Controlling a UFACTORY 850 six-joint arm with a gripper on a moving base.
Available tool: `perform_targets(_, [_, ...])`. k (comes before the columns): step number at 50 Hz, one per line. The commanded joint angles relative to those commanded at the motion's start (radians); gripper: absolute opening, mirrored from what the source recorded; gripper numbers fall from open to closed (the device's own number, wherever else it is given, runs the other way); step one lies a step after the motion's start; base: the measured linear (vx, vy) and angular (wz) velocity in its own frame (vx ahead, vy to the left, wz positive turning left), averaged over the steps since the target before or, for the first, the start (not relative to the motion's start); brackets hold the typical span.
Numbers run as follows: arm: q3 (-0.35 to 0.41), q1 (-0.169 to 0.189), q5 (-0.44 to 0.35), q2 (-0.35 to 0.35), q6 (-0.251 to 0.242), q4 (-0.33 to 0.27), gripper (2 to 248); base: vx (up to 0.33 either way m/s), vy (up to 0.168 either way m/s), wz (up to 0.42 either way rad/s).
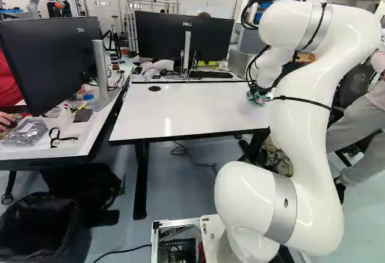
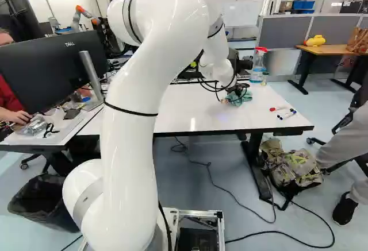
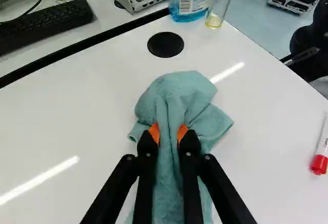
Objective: Clean the table with the green towel
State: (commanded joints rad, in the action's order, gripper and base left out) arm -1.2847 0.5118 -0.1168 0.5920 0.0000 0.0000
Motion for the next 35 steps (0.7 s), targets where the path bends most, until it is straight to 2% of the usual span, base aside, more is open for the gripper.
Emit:
perform_targets(11, [0.038,-0.008,0.0,-0.048,0.0,0.0,55,0.0,0.0,0.0])
perform_targets(35, [0.187,-0.026,0.0,-0.198,0.0,0.0,55,0.0,0.0,0.0])
